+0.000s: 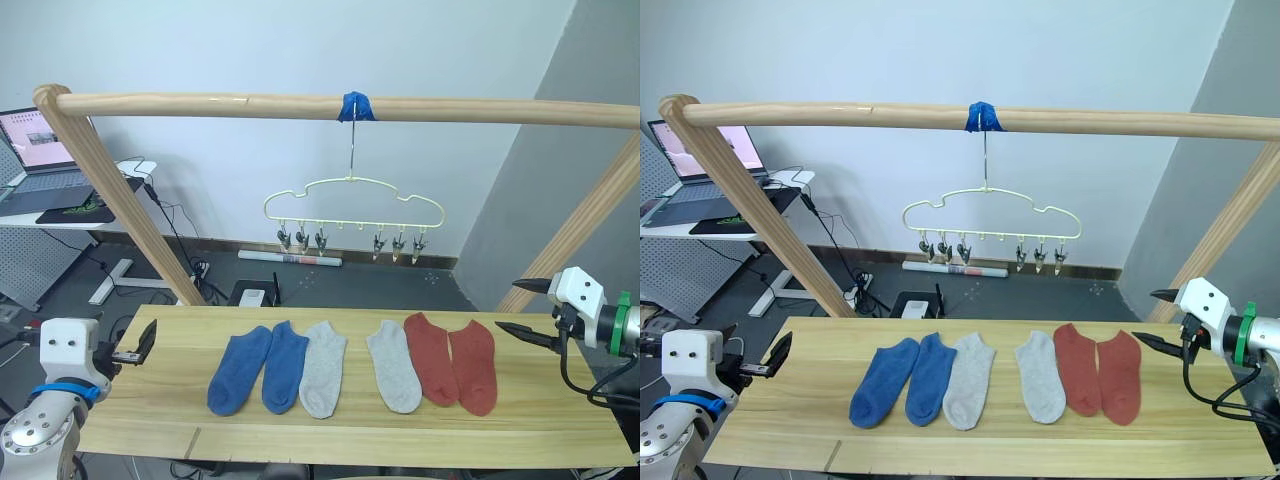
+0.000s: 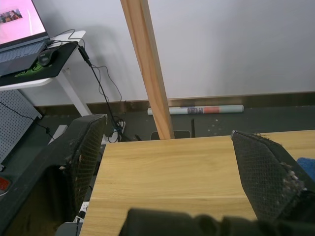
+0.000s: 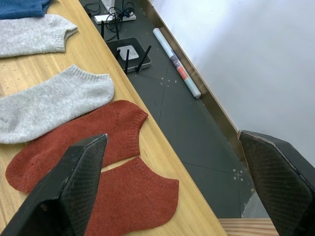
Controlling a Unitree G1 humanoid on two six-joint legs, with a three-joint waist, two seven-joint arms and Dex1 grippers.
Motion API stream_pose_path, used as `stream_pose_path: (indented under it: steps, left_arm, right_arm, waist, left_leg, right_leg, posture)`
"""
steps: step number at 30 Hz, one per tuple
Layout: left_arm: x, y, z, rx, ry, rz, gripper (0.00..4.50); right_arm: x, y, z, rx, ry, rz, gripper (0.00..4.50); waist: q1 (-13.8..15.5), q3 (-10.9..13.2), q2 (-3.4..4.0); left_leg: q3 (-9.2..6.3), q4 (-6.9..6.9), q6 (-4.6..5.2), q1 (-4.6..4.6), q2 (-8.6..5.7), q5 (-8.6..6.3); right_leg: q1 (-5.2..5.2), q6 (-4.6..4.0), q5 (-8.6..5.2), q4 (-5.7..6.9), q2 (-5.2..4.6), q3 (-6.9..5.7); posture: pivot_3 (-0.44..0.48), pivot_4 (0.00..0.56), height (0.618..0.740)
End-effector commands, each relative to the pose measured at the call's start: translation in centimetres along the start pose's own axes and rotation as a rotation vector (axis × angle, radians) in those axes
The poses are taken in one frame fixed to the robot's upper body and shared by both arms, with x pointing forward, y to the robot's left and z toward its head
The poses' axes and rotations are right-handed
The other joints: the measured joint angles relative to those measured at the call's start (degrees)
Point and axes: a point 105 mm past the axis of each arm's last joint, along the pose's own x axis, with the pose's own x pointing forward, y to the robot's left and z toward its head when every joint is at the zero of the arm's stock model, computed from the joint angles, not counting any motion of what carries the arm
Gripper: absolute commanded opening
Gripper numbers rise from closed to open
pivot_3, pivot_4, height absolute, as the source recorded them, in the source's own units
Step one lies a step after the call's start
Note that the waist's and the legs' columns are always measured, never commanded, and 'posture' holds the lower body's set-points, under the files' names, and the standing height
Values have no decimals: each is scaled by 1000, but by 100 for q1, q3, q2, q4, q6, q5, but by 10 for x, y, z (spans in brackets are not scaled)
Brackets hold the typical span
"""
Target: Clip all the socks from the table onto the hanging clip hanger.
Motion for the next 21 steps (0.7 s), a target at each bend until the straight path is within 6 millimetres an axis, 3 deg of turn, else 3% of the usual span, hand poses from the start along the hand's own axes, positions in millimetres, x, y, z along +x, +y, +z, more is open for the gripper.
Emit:
stream_pose_path:
  steps: [1,7,11,16,21]
  left_arm:
    - [0,9,13,21,-49,12,4500]
    - [-2,2,25,-9,-134,-95,4500]
    - [-5,-6,21,77,-118,-142,4500]
    - [-5,-9,25,43,-158,-139,4500]
    - [10,-17,38,7,-208,-105,4500]
  right_arm:
    - [-2,-4,13,-51,-14,-10,4453]
    - [-1,-3,14,-48,-19,-21,4453]
    - [-1,-3,15,-43,-22,-31,4453]
    - [0,-3,14,-35,-23,-40,4453]
    - [2,0,17,-40,-39,-43,4453]
  waist:
    - [1,-1,0]
    - [1,-9,-2]
    - [1,-13,-3]
    - [5,-20,-8]
    - [3,-23,-17]
  left_leg:
    - [0,0,0,0,0,0]
    - [6,0,0,1,0,0]
    - [13,0,0,2,0,0]
    - [26,0,0,4,-1,0]
    - [50,7,1,12,-3,1]
  right_leg:
    - [0,0,0,0,0,0]
    - [-1,-2,1,2,0,3]
    - [-2,-3,3,1,0,10]
    - [-4,6,5,1,1,26]
    - [-4,34,13,2,4,60]
  posture:
    - [-54,0,740]
    - [-67,0,740]
    - [-69,0,740]
    - [-69,0,740]
    - [-96,12,740]
